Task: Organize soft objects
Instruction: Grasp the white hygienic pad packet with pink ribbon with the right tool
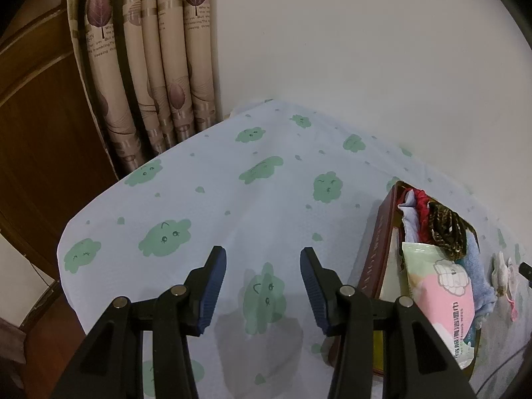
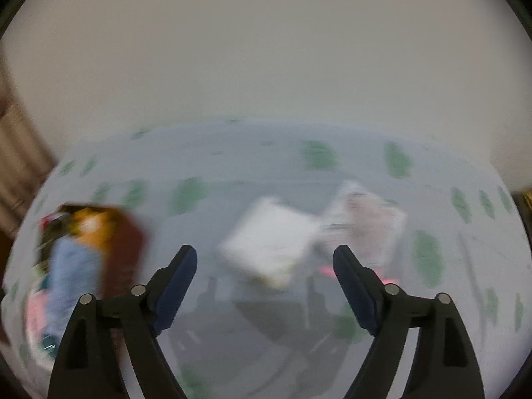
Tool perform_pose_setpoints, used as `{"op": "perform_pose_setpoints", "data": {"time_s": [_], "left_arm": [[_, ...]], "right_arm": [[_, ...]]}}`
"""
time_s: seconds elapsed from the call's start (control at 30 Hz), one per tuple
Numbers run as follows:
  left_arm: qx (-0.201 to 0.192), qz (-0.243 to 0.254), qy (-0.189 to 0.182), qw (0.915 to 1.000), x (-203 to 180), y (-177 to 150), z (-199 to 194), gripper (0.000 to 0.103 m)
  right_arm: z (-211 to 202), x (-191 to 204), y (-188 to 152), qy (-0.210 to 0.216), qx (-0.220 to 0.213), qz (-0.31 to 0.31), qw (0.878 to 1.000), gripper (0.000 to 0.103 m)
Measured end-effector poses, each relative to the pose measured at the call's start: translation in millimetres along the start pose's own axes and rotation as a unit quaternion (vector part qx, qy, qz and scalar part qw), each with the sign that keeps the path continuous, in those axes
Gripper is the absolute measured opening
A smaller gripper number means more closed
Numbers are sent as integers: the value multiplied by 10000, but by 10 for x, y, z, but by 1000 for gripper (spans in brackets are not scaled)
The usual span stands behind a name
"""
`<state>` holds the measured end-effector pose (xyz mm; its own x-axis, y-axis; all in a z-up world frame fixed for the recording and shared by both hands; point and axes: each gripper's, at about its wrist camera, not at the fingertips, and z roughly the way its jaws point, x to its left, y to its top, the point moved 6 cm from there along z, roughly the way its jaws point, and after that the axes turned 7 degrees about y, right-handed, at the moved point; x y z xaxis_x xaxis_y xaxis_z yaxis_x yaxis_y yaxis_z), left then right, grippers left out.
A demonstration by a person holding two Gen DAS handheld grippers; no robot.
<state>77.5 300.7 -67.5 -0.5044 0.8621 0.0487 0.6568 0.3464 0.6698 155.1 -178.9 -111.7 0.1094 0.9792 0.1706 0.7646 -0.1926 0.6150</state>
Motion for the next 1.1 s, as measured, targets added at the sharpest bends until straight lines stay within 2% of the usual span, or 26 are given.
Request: {"op": "perform_pose_setpoints", "data": {"time_s": [0.17,0.3,0.47,0.63,0.7,0.83,0.87,0.93,0.97,1.0,1.1], "left_arm": [[-46,1,69,10000,-4,10,4,47],[-50,-34,119,9999,17,22,30,47],[-21,-19,193,9998,25,40,85,47],[-36,54,214,9998,10,45,96,47],[-7,57,192,9998,6,41,98,47],[-22,47,213,9998,14,45,97,47],[-18,39,213,9998,16,44,98,47],[-1,28,205,9998,14,45,103,47],[6,32,215,9998,10,44,103,47],[15,35,219,9998,10,43,108,47],[1,54,246,9997,7,38,101,47]], "right_arm": [[266,-587,133,-359,290,571,9973,95],[470,-780,253,-319,349,1092,9929,95],[671,-890,299,-588,360,1529,9858,96],[832,-865,245,-849,364,1501,9843,96],[888,-832,186,-828,390,1487,9846,96],[870,-768,140,-989,242,1265,9867,95],[858,-762,133,-1006,207,1231,9871,91],[806,-745,124,-1043,71,1143,9879,73],[785,-719,129,-981,9,1032,9898,55],[771,-695,129,-912,-14,931,9915,42],[726,-659,90,-787,-59,748,9941,31]]}}
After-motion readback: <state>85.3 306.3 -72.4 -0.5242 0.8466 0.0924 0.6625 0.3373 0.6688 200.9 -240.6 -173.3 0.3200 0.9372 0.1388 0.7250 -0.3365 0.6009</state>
